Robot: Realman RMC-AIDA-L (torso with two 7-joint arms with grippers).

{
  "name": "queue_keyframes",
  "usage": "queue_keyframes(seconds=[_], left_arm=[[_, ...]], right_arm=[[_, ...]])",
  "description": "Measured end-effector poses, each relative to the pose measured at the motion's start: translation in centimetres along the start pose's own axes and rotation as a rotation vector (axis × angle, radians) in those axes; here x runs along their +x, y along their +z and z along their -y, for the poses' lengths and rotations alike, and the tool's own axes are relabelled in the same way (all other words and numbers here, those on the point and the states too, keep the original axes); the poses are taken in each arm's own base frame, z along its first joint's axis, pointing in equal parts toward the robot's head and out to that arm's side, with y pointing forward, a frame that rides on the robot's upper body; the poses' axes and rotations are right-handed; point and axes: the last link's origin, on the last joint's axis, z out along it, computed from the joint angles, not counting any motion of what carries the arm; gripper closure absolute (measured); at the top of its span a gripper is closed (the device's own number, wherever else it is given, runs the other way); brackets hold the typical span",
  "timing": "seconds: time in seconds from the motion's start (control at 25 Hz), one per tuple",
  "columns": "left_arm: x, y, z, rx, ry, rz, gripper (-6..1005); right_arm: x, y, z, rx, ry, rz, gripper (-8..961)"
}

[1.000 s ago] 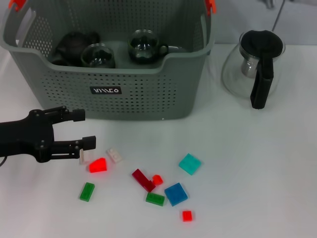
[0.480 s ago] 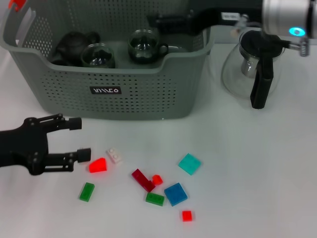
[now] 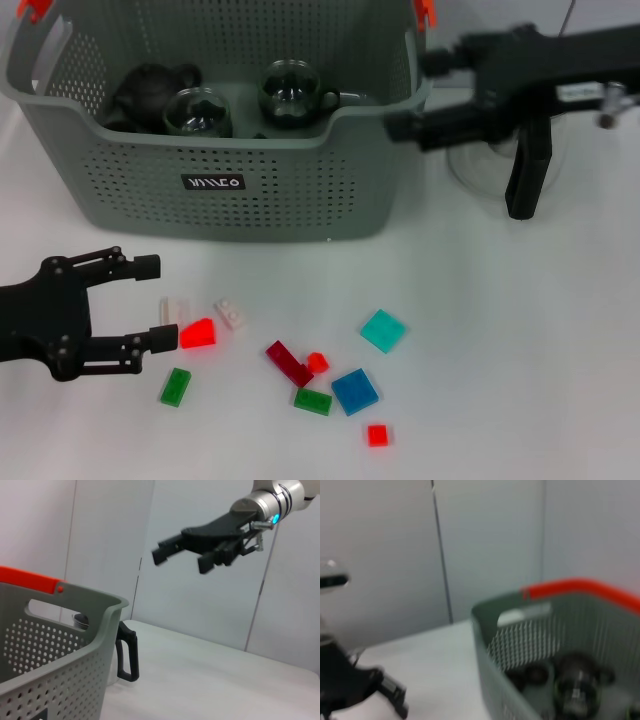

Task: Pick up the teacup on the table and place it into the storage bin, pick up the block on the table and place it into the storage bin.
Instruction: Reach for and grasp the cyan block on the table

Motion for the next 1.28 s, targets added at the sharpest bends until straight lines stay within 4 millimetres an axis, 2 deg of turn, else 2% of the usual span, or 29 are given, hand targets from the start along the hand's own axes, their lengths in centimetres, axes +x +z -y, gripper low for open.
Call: queue_keyframes(seconds=[0.2, 0.44, 0.8, 1.08, 1.28], left_arm=[[-0.1, 0.3, 0.2, -0.005, -0.056, 0.005, 133], [-0.3, 0.5, 0.2, -0.011, -0.092, 0.022, 131], [-0.6, 0.6, -0.1, -0.039, -0.091, 0.059, 134], [-0.3, 1.2, -0.1, -0.097, -0.045, 0.099, 136], [-0.3, 2.2, 0.1, -0.136, -0.01, 0.149, 138]], right_arm=[[1.5, -1.4, 0.6, 0.014, 0.103, -0.152, 38], [2.9, -0.7, 0.9, 0.057, 0.114, -0.312, 37], [3.5, 2.3, -0.1, -0.027, 0.177, -0.521, 38], [3.8, 5.4, 0.1, -0.048, 0.245, -0.615, 40], [3.5, 6.7, 0.6, -0.01, 0.267, -0.686, 41]])
